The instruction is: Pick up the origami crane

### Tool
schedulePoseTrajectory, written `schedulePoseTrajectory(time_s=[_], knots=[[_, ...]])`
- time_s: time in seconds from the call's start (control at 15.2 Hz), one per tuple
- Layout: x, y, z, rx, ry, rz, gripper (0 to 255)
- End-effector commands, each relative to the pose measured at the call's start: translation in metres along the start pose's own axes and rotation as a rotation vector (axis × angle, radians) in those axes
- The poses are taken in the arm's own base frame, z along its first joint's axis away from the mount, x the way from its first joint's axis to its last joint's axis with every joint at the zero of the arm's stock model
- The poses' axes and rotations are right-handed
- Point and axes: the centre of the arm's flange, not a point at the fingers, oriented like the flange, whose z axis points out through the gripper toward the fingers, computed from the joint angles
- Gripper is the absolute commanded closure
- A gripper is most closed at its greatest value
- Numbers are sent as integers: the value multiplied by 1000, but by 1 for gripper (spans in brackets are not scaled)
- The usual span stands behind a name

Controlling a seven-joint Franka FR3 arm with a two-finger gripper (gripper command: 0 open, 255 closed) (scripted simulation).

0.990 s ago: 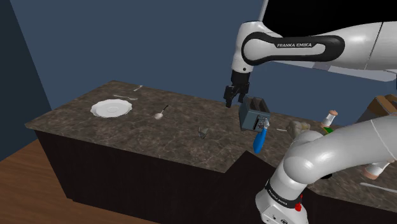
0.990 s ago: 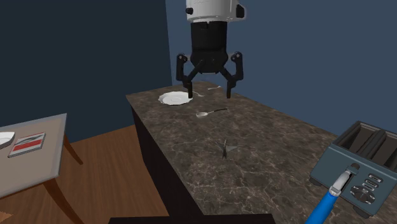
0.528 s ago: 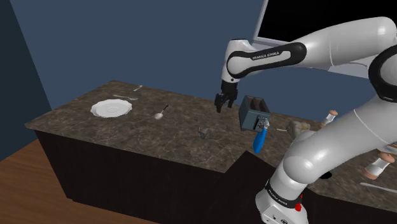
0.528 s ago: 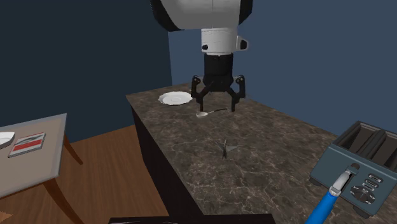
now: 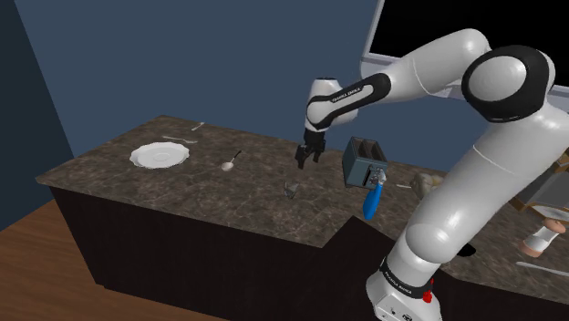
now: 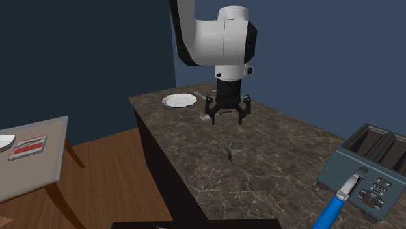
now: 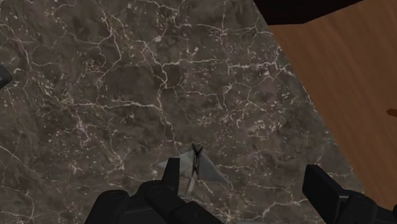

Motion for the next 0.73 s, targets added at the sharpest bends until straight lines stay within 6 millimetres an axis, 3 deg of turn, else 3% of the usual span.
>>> schedulePoseTrajectory(time_s=[0.0, 0.66], knots=[[19, 9, 19, 2, 7, -6, 0], [106, 39, 111, 16, 33, -32, 0]])
